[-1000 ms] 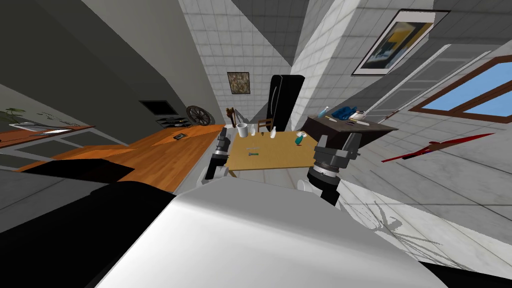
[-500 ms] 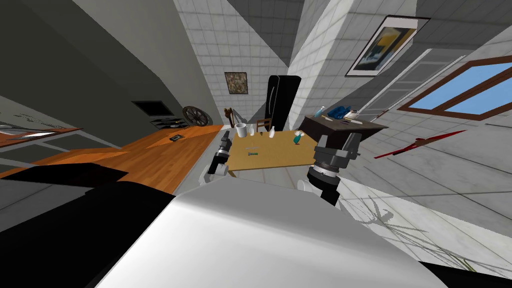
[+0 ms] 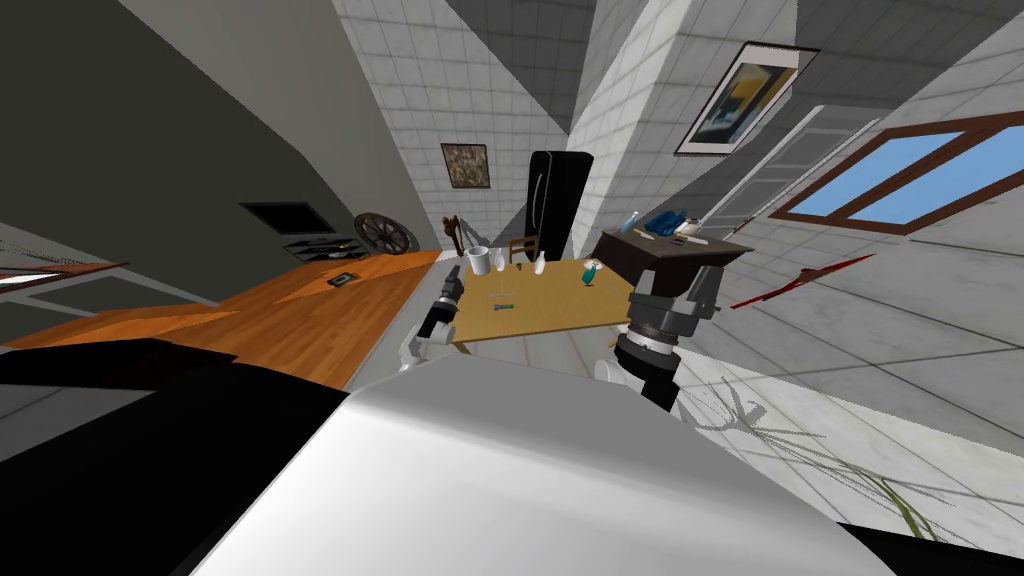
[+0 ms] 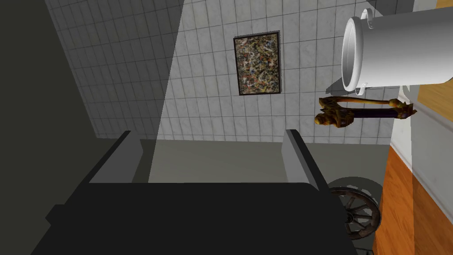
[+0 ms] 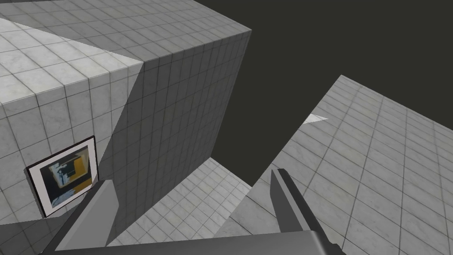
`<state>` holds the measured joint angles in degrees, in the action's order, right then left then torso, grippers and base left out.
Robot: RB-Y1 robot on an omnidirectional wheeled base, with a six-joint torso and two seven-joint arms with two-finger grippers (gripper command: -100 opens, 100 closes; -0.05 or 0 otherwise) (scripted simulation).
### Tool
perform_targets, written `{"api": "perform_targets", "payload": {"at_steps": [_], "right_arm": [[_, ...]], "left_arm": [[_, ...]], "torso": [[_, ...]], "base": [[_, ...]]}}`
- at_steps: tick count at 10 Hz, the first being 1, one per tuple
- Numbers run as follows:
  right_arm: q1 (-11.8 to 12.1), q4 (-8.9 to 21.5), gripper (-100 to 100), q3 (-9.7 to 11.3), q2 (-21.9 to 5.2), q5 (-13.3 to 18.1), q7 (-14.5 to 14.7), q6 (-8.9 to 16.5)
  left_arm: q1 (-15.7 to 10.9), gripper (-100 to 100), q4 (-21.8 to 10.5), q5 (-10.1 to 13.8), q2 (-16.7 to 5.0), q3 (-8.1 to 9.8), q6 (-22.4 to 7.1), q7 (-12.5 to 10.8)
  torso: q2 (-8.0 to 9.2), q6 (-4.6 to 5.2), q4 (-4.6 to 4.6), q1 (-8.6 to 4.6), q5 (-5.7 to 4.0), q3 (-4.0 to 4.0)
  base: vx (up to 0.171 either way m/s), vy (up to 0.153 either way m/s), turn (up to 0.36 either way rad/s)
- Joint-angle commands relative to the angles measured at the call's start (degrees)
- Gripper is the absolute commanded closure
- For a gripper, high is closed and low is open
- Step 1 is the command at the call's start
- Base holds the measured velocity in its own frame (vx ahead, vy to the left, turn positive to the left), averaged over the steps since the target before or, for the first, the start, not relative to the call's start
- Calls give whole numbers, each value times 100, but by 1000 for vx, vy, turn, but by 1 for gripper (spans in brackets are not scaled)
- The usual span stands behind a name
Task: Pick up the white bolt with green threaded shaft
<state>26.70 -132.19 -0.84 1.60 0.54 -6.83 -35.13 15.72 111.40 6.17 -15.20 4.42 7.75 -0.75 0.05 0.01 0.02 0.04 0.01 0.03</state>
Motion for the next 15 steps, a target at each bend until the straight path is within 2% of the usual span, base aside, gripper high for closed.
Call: {"api": "perform_targets", "payload": {"at_steps": [1, 2, 3, 4, 5, 6, 7, 8, 9, 10, 11, 13, 14, 15], "right_arm": [[0, 0, 0, 0, 0, 0, 0, 0], [1, 0, 0, 0, 0, 0, 0, 0], [0, 0, 0, 0, 0, 0, 0, 0], [1, 0, 0, 0, 0, 0, 0, 0], [0, 0, 0, 0, 0, 0, 0, 0], [1, 0, 0, 0, 0, 0, 0, 0], [0, 0, 0, 0, 0, 0, 0, 0], [1, 0, 0, 0, 0, 0, 0, 0], [0, 0, 0, 0, 0, 0, 0, 0], [1, 0, 0, 0, 0, 0, 0, 0], [1, 0, 0, 0, 0, 0, 0, 0], [1, 0, 0, 0, 0, 0, 0, 0], [1, 0, 0, 0, 0, 0, 0, 0], [0, 0, 0, 0, 0, 0, 0, 0]], "left_arm": [[-111, -100, -286, 49, -22, 0, -101, -28], [-283, -100, -450, 188, -141, 34, -289, -114], [-283, -100, -603, 188, -141, 34, -289, -114], [-458, -100, -778, 328, -261, 65, -481, -201], [-458, -100, -982, 328, -261, 65, -481, -201], [-634, -100, -1152, 469, -382, 93, -676, -288], [-634, -100, -1312, 469, -382, 93, -676, -288], [-810, -100, -1536, 609, -503, 117, -871, -374], [-810, -100, -1739, 609, -503, 117, -871, -374], [-810, -100, -1740, 609, -503, 117, -871, -374], [-986, -100, -1940, 747, -624, 138, -1065, -459], [-986, -100, -2119, 747, -624, 138, -1065, -459], [-1159, -100, -2249, 882, -743, 154, -1257, -542], [-1159, -100, -2389, 882, -743, 154, -1257, -542]], "torso": [[0, 0, 0, 0, 0, 0], [0, -3, -1, 0, 1, 0], [1, 0, 0, 0, 0, 0], [0, -3, 0, 0, 0, 0], [0, -1, 0, -1, 0, 0], [-1, -3, 0, -2, 0, 0], [0, -1, 0, -4, -1, 0], [0, -3, 0, -4, 0, 0], [1, -1, 0, -5, -1, 1], [0, -3, 0, -5, -1, 0], [-4, -4, -1, -5, -1, -2], [-2, -4, -1, -8, -1, -1], [-4, -5, -1, -5, -1, -2], [-4, -1, 0, -8, -2, -2]], "base": [[-20, 6, -51], [-27, 7, -95], [-22, 6, -50], [-22, 0, -95], [-19, -2, -66], [-25, -5, -93], [-23, -4, -63], [-26, -9, -126], [-19, -6, -59], [-6, -5, 13], [-13, -16, -100], [-11, -8, -34], [-13, -15, -118], [-14, -13, -68]]}}
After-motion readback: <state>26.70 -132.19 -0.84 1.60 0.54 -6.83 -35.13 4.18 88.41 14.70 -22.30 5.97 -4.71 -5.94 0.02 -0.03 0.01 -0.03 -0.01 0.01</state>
